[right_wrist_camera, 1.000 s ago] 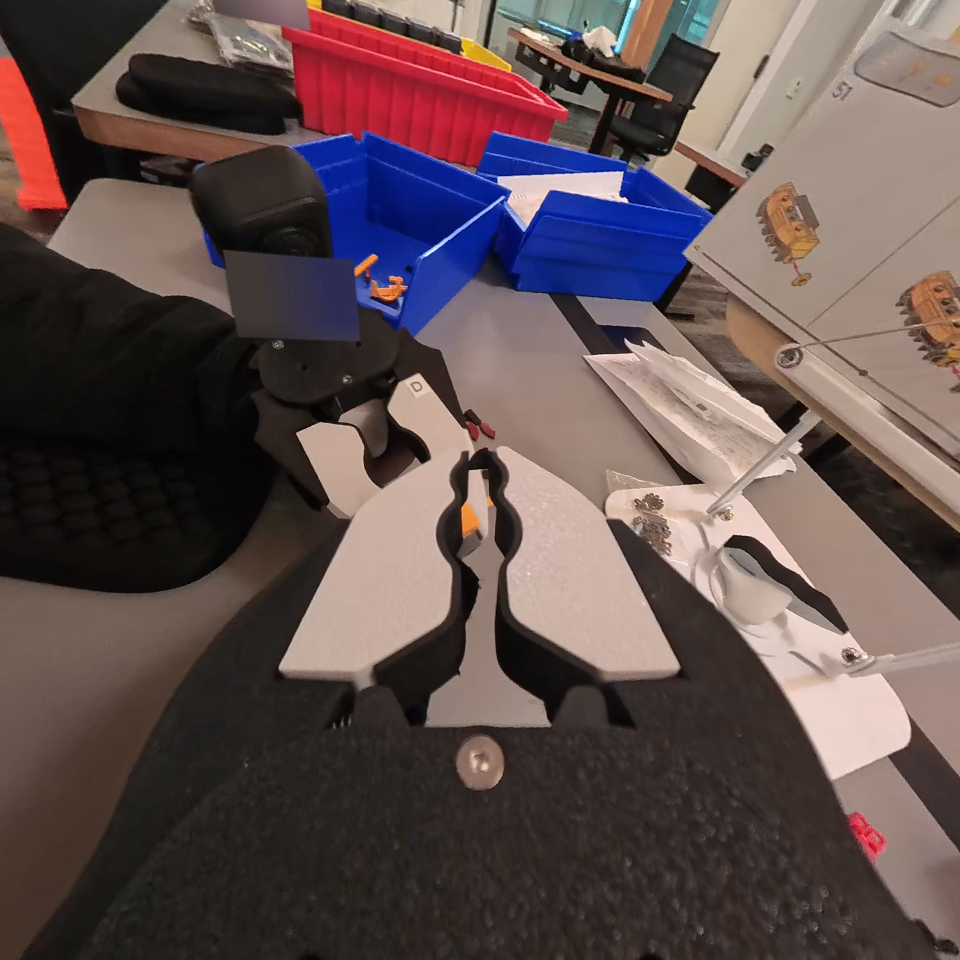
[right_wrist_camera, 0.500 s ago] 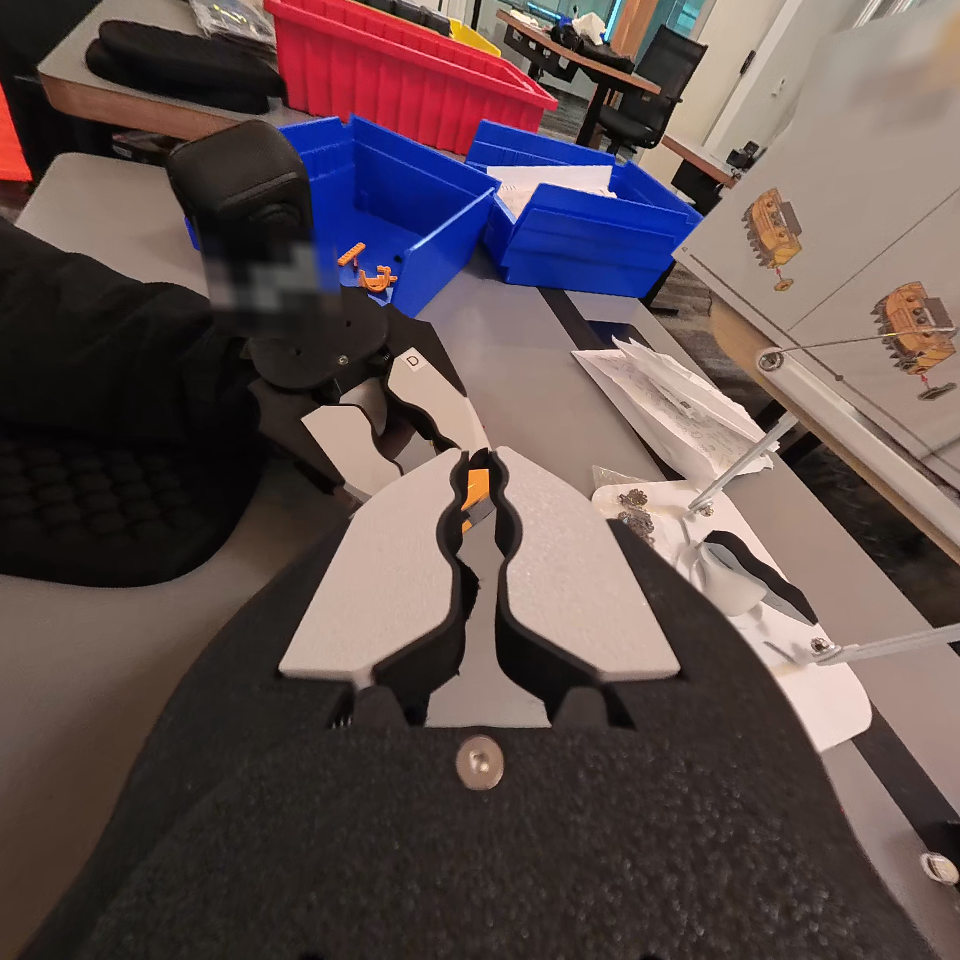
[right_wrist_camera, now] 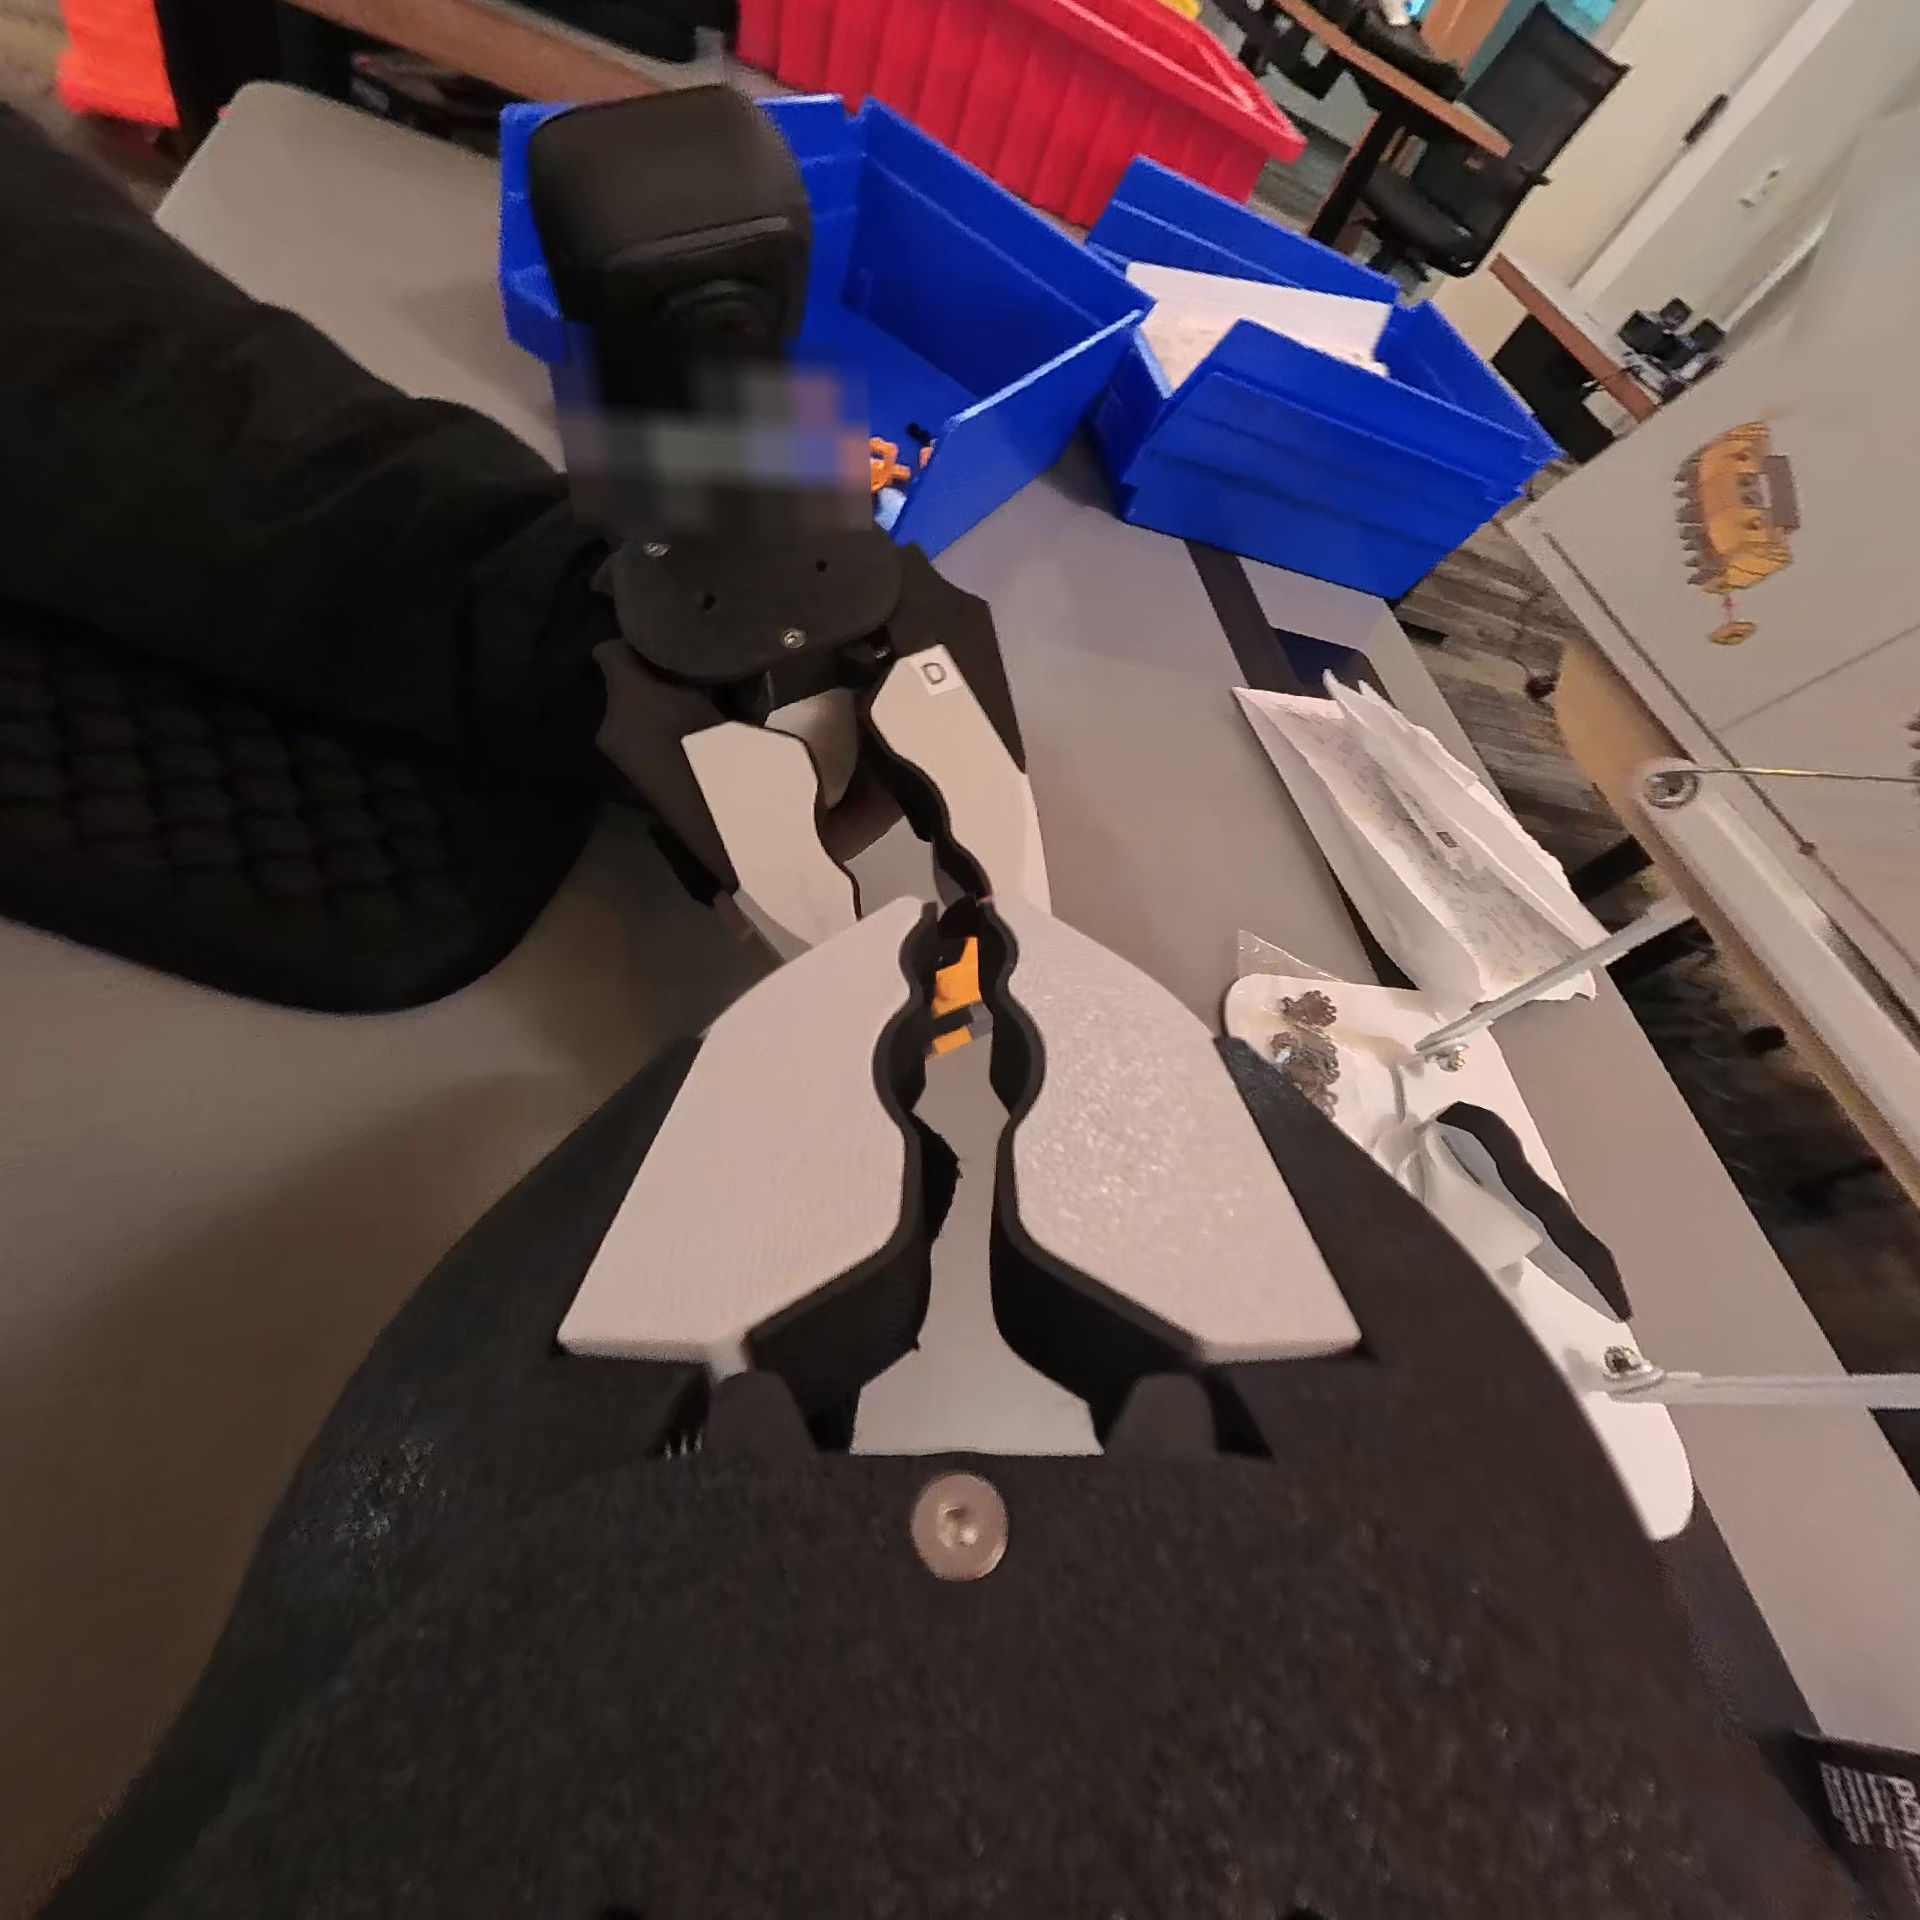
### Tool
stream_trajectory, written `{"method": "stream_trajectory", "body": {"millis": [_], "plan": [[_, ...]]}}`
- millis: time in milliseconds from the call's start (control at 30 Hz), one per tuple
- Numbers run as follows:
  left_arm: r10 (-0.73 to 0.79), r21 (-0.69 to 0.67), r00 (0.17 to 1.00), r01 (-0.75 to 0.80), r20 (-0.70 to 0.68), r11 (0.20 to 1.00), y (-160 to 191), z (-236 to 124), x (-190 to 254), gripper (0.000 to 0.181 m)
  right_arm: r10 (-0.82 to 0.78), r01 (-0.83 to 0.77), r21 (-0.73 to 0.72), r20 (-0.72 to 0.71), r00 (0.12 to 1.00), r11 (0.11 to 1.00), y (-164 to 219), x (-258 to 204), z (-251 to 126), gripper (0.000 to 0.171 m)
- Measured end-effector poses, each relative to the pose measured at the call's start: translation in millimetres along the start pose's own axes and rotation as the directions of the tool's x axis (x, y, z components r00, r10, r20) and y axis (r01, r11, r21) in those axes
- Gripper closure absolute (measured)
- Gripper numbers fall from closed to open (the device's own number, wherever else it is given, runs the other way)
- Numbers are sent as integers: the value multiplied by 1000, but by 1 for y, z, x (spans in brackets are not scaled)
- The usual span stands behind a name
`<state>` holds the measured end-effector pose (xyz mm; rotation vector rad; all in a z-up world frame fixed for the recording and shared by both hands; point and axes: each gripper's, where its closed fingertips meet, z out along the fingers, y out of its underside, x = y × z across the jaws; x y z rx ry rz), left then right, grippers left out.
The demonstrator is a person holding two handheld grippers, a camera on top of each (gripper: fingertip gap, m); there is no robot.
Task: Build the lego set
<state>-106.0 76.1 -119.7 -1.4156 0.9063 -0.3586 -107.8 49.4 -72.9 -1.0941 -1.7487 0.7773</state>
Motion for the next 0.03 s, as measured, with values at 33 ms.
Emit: {"method": "stream_trajectory", "body": {"millis": [33], "plan": [[-3, 6, 1000, 3, -18, 1000, -1, 0, 3, 153, -14, 15, -7, 19, 1000, 1000, 1, -3, -1, 164]]}}
